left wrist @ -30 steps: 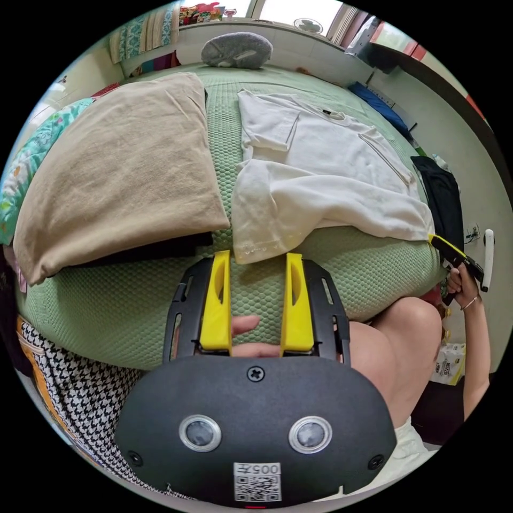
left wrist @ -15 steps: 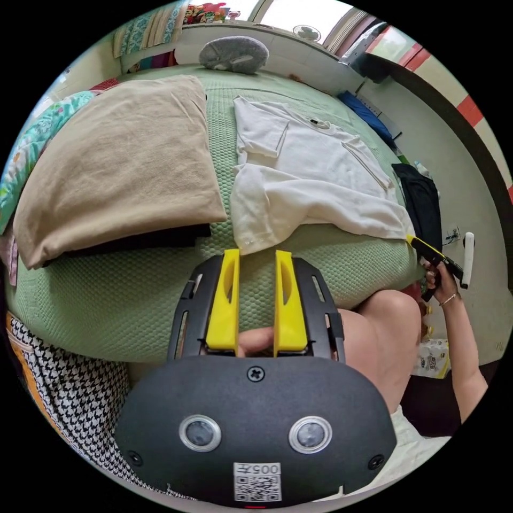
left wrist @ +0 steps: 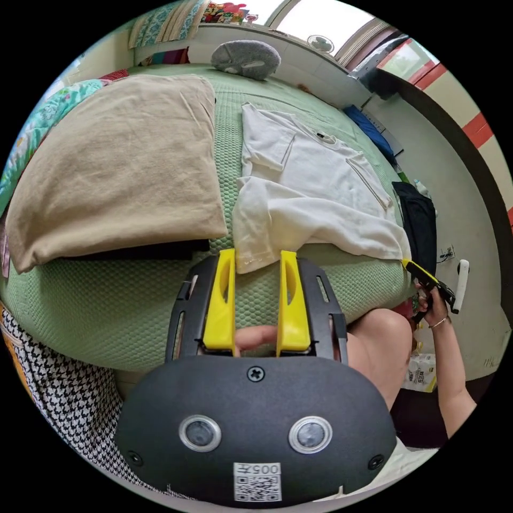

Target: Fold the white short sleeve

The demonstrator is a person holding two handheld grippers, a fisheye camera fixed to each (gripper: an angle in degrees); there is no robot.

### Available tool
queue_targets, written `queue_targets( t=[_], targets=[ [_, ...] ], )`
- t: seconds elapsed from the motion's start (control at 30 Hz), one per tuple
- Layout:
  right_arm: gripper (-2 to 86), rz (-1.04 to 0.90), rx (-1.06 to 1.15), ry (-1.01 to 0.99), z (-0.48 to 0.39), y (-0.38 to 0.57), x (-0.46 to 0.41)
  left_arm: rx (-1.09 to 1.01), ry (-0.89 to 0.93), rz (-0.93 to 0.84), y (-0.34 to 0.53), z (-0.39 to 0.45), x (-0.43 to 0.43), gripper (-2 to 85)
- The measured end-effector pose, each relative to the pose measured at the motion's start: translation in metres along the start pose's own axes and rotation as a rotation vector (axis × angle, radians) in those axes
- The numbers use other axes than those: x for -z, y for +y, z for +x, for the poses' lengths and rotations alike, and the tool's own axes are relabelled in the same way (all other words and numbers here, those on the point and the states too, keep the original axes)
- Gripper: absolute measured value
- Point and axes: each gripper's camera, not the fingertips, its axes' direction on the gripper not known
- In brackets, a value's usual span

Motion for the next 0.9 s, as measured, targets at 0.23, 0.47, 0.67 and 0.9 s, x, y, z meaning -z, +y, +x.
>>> queue_targets(
  t=[0.23, 0.47, 0.67, 0.9],
  targets=[
    [-1.3, 0.058, 0.007, -0.010, 0.003, 0.026, 0.042, -0.115, 0.035, 0.069, 0.028, 0.005, 0.047, 4.6],
    [-1.3, 0.119, 0.013, -0.039, -0.005, 0.083, 0.126, -0.173, 0.074, 0.109, 0.075, -0.002, 0.116, 4.3],
    [-1.4, 0.137, 0.005, -0.085, -0.009, 0.136, 0.173, -0.194, 0.166, 0.112, 0.117, -0.008, 0.160, 4.2],
    [-1.4, 0.159, 0.018, -0.070, -0.015, 0.184, 0.210, -0.200, 0.164, 0.091, 0.155, -0.012, 0.194, 4.2]
  ],
)
